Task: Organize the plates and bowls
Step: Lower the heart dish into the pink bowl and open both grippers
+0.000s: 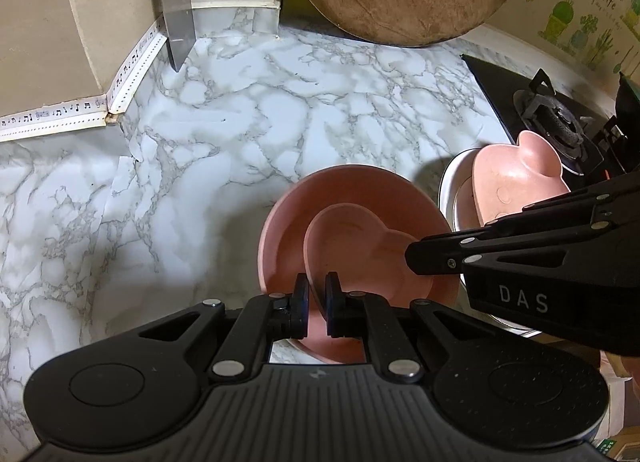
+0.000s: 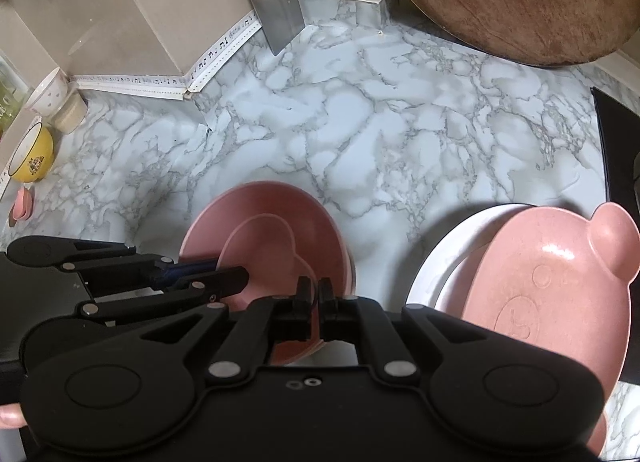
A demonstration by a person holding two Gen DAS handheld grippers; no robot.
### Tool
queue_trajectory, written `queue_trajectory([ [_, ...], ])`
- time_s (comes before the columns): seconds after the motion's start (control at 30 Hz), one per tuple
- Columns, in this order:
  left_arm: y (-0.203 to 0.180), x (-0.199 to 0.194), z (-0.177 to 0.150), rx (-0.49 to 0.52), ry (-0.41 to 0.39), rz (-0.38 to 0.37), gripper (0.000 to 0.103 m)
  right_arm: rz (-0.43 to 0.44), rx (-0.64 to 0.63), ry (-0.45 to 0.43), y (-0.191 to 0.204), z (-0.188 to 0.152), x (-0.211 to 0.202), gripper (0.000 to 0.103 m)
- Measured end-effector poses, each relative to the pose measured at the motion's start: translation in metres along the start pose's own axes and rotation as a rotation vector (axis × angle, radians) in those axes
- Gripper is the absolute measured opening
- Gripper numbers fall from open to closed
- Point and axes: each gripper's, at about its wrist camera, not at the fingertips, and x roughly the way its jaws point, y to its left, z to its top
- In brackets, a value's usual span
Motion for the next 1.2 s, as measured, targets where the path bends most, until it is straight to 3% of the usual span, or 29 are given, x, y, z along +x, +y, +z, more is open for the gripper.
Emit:
queue_trajectory([
  [0.57,0.003,0.007,0.009,0.022,0.046,-0.027,0.008,0.01,-0.028,-0.01,0.002,0.006,-0.01,0.017],
  [0.8,0.001,0.004,0.01,0.045,0.026,-0.023,0.008,0.016,-0.044,-0.025,0.002,0.007,-0.017,0.021],
  [1.0,0.001,-0.009,0.008,0.043,-0.016,-0.035,0.008,0.025,-0.058,-0.064,0.003,0.003,-0.03,0.031],
  [1.2,0.002,-0.025,0.003,0.048,-0.066,-0.029,0.022,0.03,-0.048,-0.093,0.0,-0.002,-0.042,0.042],
])
